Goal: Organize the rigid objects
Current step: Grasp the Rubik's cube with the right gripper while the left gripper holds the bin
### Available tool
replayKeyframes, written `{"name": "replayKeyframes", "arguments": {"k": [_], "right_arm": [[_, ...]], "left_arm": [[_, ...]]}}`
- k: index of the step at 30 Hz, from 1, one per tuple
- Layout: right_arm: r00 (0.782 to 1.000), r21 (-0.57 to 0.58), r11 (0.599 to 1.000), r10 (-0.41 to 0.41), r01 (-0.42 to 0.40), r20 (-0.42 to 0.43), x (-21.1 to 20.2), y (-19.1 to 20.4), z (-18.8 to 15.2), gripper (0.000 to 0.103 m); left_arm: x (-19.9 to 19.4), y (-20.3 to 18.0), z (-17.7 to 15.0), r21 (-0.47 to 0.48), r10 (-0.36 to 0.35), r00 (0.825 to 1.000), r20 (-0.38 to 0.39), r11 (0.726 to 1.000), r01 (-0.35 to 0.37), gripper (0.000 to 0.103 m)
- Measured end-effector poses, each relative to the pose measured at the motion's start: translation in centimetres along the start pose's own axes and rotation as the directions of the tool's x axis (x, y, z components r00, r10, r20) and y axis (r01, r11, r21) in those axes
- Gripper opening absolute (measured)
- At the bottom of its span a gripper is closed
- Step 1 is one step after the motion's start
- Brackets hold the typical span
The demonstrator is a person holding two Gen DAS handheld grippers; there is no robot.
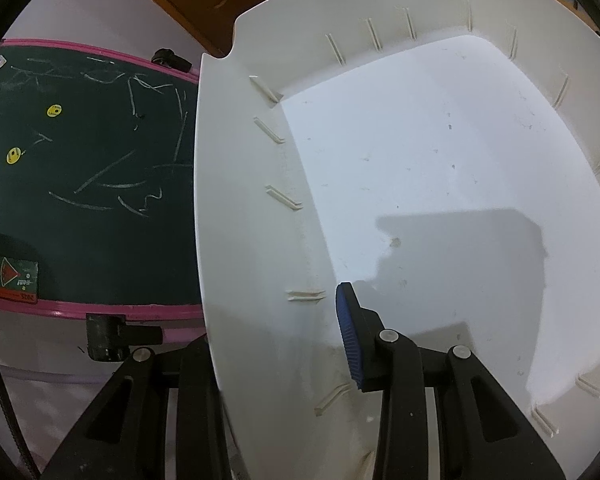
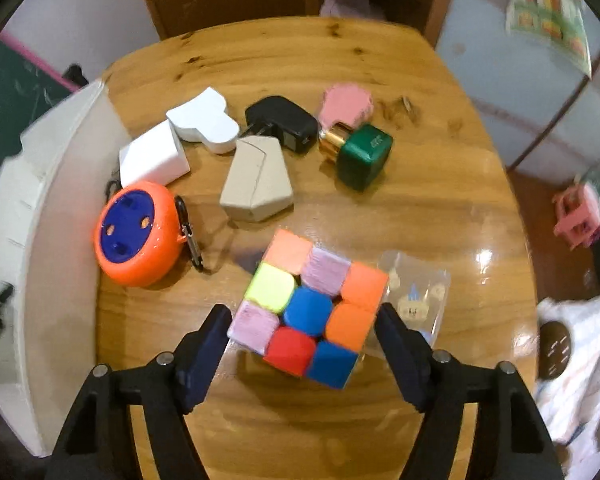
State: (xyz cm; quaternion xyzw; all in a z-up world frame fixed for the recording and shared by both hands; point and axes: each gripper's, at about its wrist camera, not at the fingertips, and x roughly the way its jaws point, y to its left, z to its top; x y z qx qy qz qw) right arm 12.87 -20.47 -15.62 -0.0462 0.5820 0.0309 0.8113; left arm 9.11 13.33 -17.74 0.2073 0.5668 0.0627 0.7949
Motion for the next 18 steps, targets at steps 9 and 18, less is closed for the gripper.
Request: {"name": "replayKeyframes", "arguments": {"k": [9,18], "right_arm": [[0.999,-0.025,0.999,-0.042,0.042,0.024,0.9,1.3,0.0,0.060],[0.999,-0.021,1.000,-0.002,0.003,0.038,-0.1,0.7,-0.4,0.058]], "left_arm": [[-0.3,0.1,-0.3,-0.012,-0.042,0.999,0.012,0.999,0.042,0.038],[-0.7,0.4,-0.6,-0.045,-0.081,0.997,0.018,0.996,0.082,0.038]]}}
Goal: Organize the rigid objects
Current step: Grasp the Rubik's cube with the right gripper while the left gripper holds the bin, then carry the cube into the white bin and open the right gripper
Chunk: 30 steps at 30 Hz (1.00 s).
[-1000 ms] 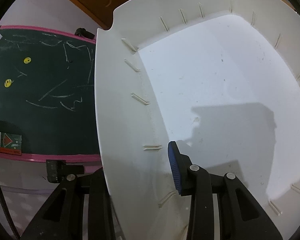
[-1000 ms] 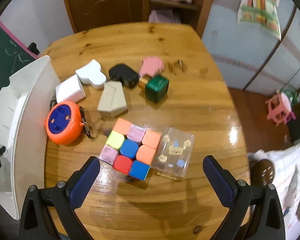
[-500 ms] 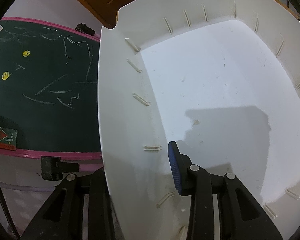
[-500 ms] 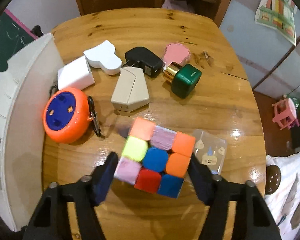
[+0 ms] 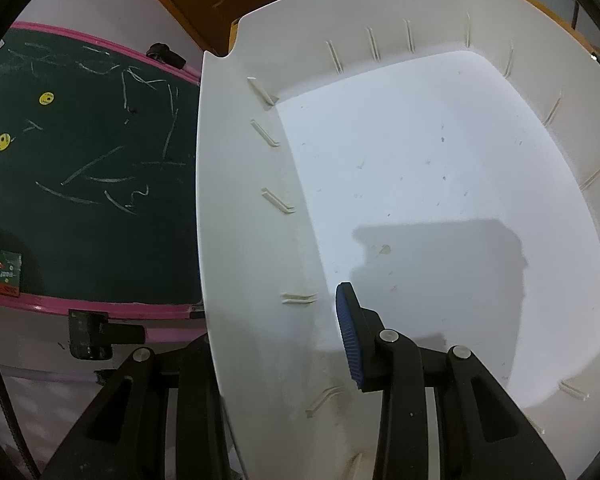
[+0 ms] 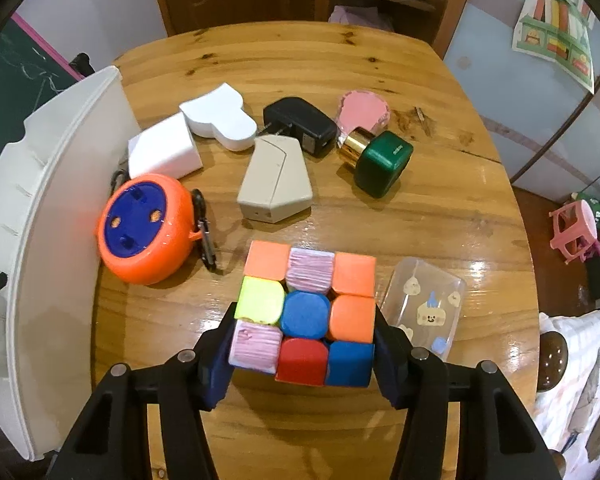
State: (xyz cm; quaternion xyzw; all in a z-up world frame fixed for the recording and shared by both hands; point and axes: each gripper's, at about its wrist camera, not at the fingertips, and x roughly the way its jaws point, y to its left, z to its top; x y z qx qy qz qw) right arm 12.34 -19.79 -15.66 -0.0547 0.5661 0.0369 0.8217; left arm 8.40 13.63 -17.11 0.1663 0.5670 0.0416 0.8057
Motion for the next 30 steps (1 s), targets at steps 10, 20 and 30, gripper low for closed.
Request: {"name": "replayKeyframes", "arguments": {"k": [10,20,30], "right_arm": [[0.995,0.006,0.998,0.055,-0.055,0.086,-4.8,0.4,0.1,0.057],[0.962,-0.074,0.984,0.177,-0.165,0.207,-12.2,3.9,2.6,0.057],[0.916,-0.232,0.935,0.323,-0.270,0.237,-15.8,11.0,6.8,0.057]], "left_arm": [[-0.2,0.7,0.1,-0.047,-0.083,0.996,0.015,0.995,0.084,0.038],[-0.2,1.5,0.0,-0.078,-0.133,0.991,0.033,0.988,0.136,0.038],[-0.2,1.9,-0.1,-0.084,-0.176,0.983,0.042,0.980,0.179,0.038]]}}
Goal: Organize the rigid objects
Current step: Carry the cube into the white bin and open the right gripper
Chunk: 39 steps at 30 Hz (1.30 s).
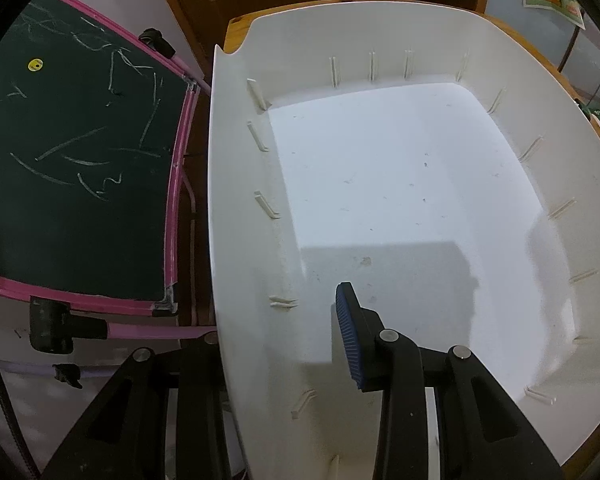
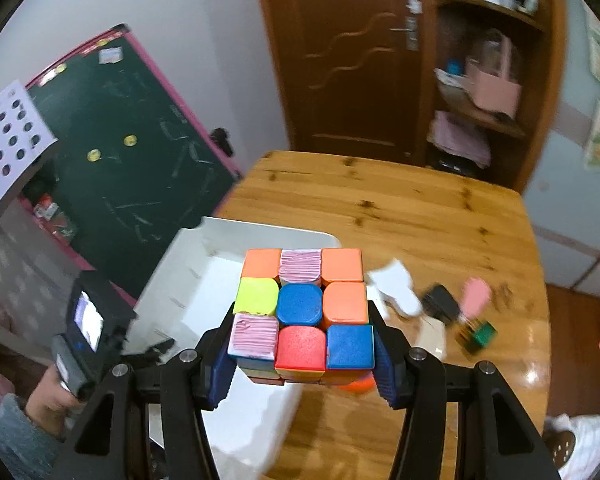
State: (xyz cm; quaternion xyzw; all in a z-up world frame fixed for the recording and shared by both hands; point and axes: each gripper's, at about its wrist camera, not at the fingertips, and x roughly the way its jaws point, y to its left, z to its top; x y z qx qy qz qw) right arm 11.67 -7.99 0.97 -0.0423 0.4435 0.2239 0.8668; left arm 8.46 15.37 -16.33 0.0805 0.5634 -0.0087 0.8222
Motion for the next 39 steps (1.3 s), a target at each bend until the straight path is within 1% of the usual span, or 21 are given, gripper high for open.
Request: {"name": "replayKeyframes", "arguments": {"k": [3,7,10,13,16,19,21,25,26,31,37,39], "right_arm": [[0.999,-0.023,0.999,0.038,-0.039,-0.025,1.7,1.5,0.6,0.057],[0.991,-0.027,0.997,0.067,-0.071,-0.116,6.1,3.0,0.8,0.057],[0.977,-0.017,0.996,0.079,-0.084,-0.198,9.3,3.5,0.2,0.057],[0.959,-0.021,0.996,0.076,-0.085,-0.273,12.3,4.1,-0.6,0.057],[0.943,-0.015,0.996,0.082,-0.092,-0.323,14.3,4.5,-1.3,0.057],[0.932,-0.009,0.996,0.079,-0.088,-0.354,15.8,4.8,-1.5,0.057],[0.925,-0.006,0.997,0.074,-0.082,-0.372,16.8,5.0,-1.5,0.057],[0.916,-0.011,0.997,0.060,-0.070,-0.398,17.9,5.3,-1.9,0.057],[0.914,-0.015,0.998,0.055,-0.066,-0.403,18.2,5.4,-2.0,0.057],[0.906,-0.024,0.998,0.047,-0.062,-0.420,19.0,5.6,-2.2,0.057],[0.894,-0.054,0.998,0.015,-0.044,-0.448,20.0,6.0,-2.8,0.057],[0.895,-0.073,0.996,0.007,-0.044,-0.447,20.0,6.3,-2.8,0.058]], "left_arm": [[0.0,0.3,0.0,-0.015,-0.020,1.000,-0.001,1.000,0.020,0.038],[0.0,0.8,0.1,-0.049,-0.049,0.999,-0.008,0.998,0.049,0.038],[0.1,1.4,0.4,-0.090,-0.084,0.996,-0.025,0.993,0.081,0.037],[0.6,2.1,0.5,-0.131,-0.119,0.992,-0.052,0.985,0.111,0.033],[1.0,2.8,0.4,-0.162,-0.148,0.987,-0.069,0.977,0.135,0.028],[1.1,3.1,0.3,-0.188,-0.170,0.983,-0.065,0.970,0.155,0.027],[1.0,3.1,0.1,-0.189,-0.158,0.985,-0.067,0.971,0.143,0.024],[1.0,3.0,-0.4,-0.190,-0.121,0.989,-0.086,0.976,0.103,0.007],[1.0,3.1,-0.6,-0.194,-0.118,0.989,-0.093,0.976,0.098,0.004],[1.6,4.2,-0.9,-0.255,-0.151,0.983,-0.108,0.960,0.119,0.001],[1.5,3.9,-1.1,-0.262,-0.132,0.986,-0.104,0.960,0.100,0.001],[1.5,3.9,-1.2,-0.272,-0.135,0.986,-0.100,0.957,0.103,0.001]]}}
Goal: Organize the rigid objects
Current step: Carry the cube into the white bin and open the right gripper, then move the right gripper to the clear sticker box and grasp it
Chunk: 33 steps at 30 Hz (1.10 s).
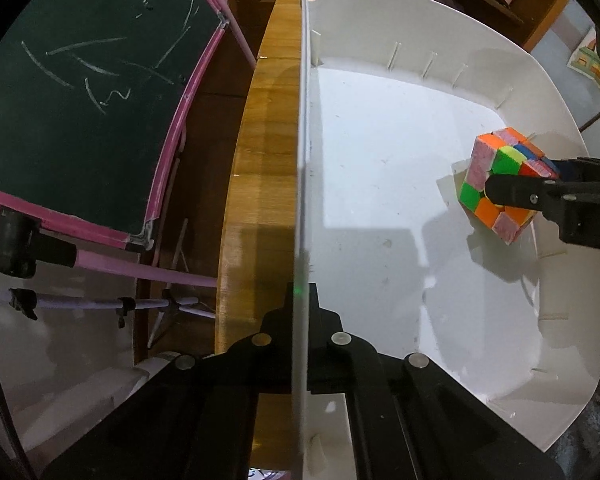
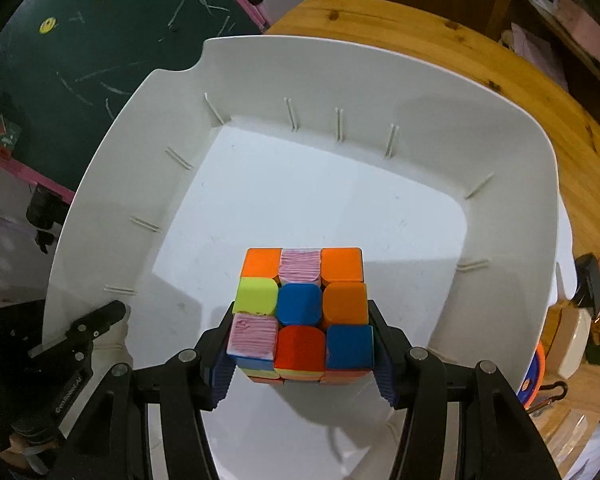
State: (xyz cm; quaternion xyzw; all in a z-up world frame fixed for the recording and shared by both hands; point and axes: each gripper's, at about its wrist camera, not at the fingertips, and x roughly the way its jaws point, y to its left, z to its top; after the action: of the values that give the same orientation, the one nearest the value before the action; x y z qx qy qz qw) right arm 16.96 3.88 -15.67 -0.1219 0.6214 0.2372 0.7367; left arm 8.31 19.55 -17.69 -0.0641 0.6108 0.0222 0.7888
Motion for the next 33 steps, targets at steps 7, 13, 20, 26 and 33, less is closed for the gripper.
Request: {"name": "replayKeyframes", "arguments": {"k": [7,13,20,26,33], "right_arm": [[0.999,-0.013,1.000,0.001,0.000,0.040,-1.0,0.1,-0.6,0.061],[0.993,-0.029,0.999,0.018,-0.015,0.116,-4.2,0.0,-1.7,0.066],[0.976,-0.053,0.998,0.029,-0.018,0.216,-8.5,-0.8,-3.4,0.066],[0.954,-0.016,1.000,0.011,-0.007,0.299,-12.4,-3.1,-5.8,0.066],[0.917,0.076,0.997,-0.059,0.031,0.396,-16.3,-7.9,-9.9,0.066]], "left_arm": [[-0.1,0.2,-0.2,-0.024,-0.019,1.000,0.021,1.000,0.019,0.001],[-0.2,0.5,-0.3,-0.041,-0.037,0.999,0.027,0.998,0.038,0.002],[-0.2,0.8,-0.3,-0.053,-0.048,0.998,0.033,0.997,0.050,0.002],[-0.1,1.2,-0.4,-0.070,-0.068,0.997,0.038,0.995,0.070,0.003],[-0.1,1.2,-0.4,-0.070,-0.072,0.997,0.041,0.995,0.075,0.003]]}}
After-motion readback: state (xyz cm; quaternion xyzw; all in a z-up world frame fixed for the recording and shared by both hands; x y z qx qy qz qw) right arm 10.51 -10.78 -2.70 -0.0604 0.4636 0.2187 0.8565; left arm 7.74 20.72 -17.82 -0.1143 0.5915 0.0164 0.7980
